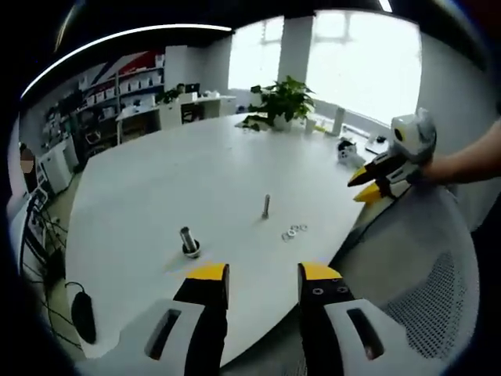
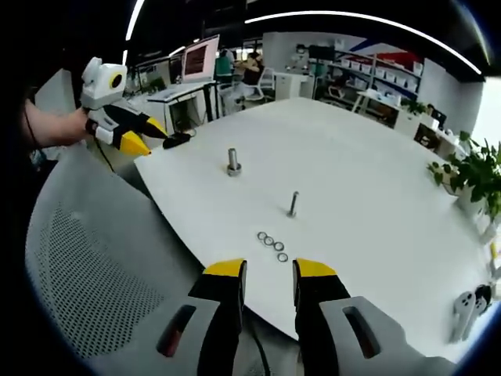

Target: Place the washer onto the threaded stud by aligning its center hole with the stud, sliding it down to the base, and recovering from edge contact or off-axis alignment until the washer reaches the visible bottom stop.

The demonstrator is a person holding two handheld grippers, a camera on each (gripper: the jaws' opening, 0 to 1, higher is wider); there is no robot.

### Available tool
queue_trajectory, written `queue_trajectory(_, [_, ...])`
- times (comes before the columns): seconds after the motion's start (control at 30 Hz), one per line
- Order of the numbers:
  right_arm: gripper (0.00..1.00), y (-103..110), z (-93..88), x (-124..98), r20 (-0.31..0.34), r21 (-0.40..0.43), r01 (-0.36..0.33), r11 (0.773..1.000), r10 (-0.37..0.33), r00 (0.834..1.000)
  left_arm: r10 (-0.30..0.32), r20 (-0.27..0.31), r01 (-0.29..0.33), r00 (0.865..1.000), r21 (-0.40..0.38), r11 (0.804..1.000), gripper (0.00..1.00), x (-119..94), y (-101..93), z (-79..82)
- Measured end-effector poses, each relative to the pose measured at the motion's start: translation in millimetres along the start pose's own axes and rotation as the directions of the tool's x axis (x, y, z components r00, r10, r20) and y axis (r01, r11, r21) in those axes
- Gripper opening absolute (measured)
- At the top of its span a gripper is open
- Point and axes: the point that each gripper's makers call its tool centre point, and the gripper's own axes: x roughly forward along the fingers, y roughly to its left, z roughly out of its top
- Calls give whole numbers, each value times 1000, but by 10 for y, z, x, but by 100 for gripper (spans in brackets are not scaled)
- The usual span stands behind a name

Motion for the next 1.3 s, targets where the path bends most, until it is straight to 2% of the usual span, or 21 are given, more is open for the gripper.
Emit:
queue_trajectory(0.13, [26,-25,-1,-9,3,15,9,1000,-9,1000,-17,12,16,1000,8,1000,33,20,-43,0])
queue_trajectory(0.2, [26,-30,-46,8,-16,19,8,1000,-8,1000,-34,11,34,999,7,999,33,66,-93,-20])
queue_trajectory(0.27, [26,-27,-65,17,-28,11,9,1000,-9,1000,-43,-16,43,999,47,998,33,98,-122,-62])
queue_trajectory(0.33, [26,-32,-54,12,-27,6,15,1000,-15,1000,-50,-5,51,999,66,997,33,92,-148,-33])
queue_trajectory(0.43, [26,-41,-70,11,-32,17,19,1000,-19,999,-71,5,71,997,69,995,33,81,-192,-32])
queue_trajectory(0.5, [26,-37,-100,19,-47,4,25,1000,-24,999,-98,6,98,995,38,994,33,77,-234,-57])
queue_trajectory(0.63, [26,-43,-116,23,-60,-10,33,999,-34,998,-92,38,91,995,38,995,33,53,-199,-3])
queue_trajectory(0.77, [26,-55,-147,30,-77,-3,39,999,-39,996,-97,46,94,994,47,994,33,50,-214,15])
queue_trajectory(0.87, [26,-41,-121,28,-68,-13,38,999,-39,997,-94,42,91,995,60,994,33,47,-219,5])
queue_trajectory(1.03, [27,-47,-168,39,-96,-28,41,999,-43,994,-98,49,96,994,40,995,33,54,-203,18])
queue_trajectory(1.1, [27,-71,-195,43,-107,-32,45,998,-48,993,-107,34,107,994,22,994,33,78,-220,-16])
queue_trajectory(1.17, [27,-68,-208,50,-116,-24,39,999,-41,992,-104,23,103,994,37,994,33,83,-228,-25])
queue_trajectory(1.3, [26,-42,-254,58,-138,-33,29,999,-34,990,-105,34,104,994,20,994,33,71,-212,-20])
